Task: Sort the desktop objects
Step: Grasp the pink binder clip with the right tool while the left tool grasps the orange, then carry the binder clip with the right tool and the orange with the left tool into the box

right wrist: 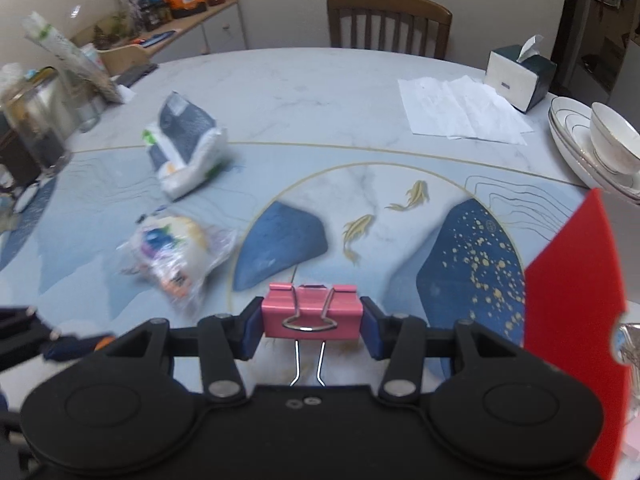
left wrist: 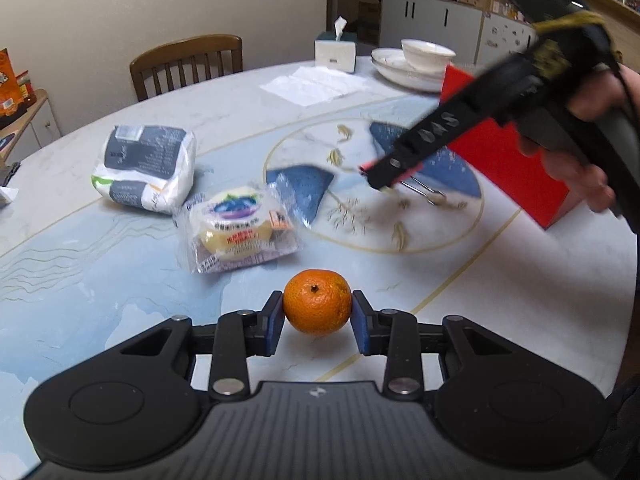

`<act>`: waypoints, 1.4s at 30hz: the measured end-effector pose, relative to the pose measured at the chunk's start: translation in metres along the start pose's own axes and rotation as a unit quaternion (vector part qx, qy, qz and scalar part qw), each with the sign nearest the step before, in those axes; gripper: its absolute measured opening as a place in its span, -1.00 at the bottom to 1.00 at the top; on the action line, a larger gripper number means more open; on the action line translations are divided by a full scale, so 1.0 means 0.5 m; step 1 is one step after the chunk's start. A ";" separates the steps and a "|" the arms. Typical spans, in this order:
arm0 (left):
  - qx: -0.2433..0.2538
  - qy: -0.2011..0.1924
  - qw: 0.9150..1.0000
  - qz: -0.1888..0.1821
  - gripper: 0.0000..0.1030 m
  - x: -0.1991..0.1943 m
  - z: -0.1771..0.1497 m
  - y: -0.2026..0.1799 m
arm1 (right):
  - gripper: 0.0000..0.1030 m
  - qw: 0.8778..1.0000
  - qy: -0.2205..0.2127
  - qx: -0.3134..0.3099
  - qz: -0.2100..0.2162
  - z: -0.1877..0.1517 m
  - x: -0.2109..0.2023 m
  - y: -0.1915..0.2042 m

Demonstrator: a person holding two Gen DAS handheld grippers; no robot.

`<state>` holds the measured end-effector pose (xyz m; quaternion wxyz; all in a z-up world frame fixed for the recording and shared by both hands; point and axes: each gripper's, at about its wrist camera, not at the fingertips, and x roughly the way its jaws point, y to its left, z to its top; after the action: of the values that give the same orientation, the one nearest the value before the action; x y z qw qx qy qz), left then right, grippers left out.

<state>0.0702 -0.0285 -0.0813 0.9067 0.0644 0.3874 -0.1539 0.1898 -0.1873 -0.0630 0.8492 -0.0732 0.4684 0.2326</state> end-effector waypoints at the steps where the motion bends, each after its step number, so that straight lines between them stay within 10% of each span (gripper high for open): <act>1: -0.002 -0.002 1.000 0.001 -0.35 -0.006 0.004 -0.003 | -0.06 1.000 0.000 0.001 0.003 -0.004 -0.012 -0.001; 23: -0.006 -0.063 0.998 0.013 -0.35 -0.090 0.097 -0.153 | -0.07 0.997 -0.054 -0.009 0.062 -0.057 -0.256 -0.089; 42: 0.080 -0.081 0.993 -0.043 -0.35 -0.032 0.234 -0.378 | -0.07 0.992 -0.103 0.066 -0.010 -0.150 -0.373 -0.356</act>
<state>0.0776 -0.2308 0.0118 0.9197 0.1073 0.3010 -0.2280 0.1309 -0.4308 0.0336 0.8984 0.0030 0.3917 0.1988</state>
